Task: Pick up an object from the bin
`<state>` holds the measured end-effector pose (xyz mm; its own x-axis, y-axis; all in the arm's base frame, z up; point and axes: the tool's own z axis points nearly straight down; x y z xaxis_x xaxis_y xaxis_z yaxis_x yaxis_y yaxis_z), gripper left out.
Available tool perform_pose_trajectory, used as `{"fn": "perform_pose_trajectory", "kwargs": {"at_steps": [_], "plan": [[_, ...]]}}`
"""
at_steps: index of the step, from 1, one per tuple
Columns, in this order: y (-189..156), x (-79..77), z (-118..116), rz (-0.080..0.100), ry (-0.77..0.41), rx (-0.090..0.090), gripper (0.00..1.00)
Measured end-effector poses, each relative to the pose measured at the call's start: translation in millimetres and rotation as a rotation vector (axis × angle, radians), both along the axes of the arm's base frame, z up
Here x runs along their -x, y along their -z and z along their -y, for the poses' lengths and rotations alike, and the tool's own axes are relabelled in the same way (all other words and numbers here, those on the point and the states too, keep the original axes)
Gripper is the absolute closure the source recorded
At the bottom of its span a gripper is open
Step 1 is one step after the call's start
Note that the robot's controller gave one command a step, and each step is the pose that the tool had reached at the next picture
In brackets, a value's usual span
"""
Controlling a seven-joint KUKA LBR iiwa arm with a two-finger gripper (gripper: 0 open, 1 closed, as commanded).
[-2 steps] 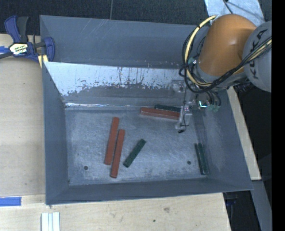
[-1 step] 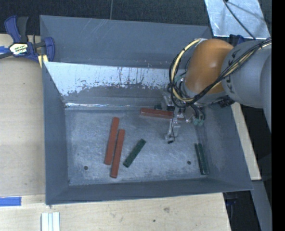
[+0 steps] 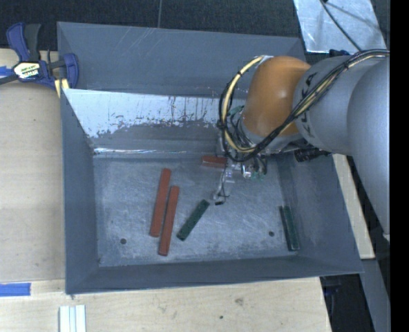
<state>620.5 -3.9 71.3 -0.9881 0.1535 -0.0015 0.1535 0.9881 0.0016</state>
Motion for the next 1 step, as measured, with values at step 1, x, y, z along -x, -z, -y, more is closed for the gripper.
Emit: {"fn": "perform_pose_trajectory", "kwargs": {"at_steps": [1], "plan": [[-3.5, -2.9, 1.6, 0.01, 0.0, 0.001, 1.0]]}}
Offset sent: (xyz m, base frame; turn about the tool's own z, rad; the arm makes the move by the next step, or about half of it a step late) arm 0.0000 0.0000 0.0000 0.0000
